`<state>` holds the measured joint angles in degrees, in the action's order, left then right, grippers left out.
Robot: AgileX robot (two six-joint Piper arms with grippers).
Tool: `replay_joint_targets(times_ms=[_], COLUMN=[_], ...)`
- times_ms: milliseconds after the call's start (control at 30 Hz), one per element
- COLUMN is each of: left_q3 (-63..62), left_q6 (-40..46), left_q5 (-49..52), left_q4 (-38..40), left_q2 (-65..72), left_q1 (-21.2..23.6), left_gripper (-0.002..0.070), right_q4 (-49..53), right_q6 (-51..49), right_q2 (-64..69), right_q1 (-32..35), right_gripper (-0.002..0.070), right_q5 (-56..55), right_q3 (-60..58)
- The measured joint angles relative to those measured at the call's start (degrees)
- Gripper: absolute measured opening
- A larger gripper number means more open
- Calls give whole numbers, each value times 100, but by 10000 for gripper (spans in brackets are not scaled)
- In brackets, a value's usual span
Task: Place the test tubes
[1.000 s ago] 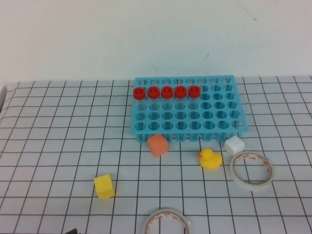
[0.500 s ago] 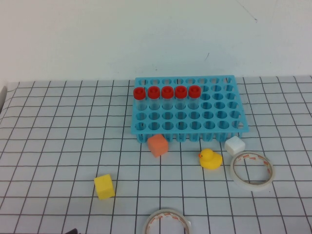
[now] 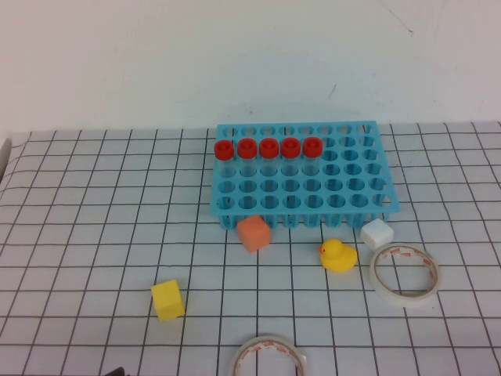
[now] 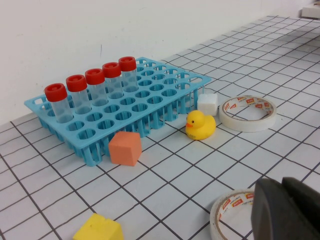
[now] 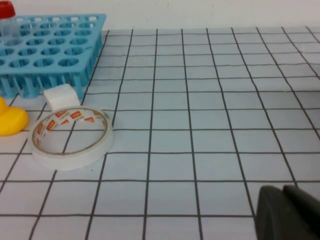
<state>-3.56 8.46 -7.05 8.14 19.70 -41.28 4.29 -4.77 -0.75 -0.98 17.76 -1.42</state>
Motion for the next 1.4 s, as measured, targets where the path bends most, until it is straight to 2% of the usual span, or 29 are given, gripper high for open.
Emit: replay_joint_targets(times_ms=[300, 1200, 1300, 1400], left_q3=[0, 26, 167, 378], left_q6=[0, 42, 231, 84], left_q5=[0, -31, -40, -40], left_q4=[0, 0, 41, 60], left_q2=[0, 0, -156, -470], left_q1=[0, 7, 311, 1063], left_gripper=[-2, -2, -2, -2], right_q4=[14, 14, 14, 14], right_q6=[-469, -526, -526, -526], right_q2=[0, 0, 0, 0], right_q1=[0, 0, 0, 0], right_gripper=[-1, -1, -1, -1], right_q5=[36, 72, 72, 72], right_q3=[0, 9, 9, 9])
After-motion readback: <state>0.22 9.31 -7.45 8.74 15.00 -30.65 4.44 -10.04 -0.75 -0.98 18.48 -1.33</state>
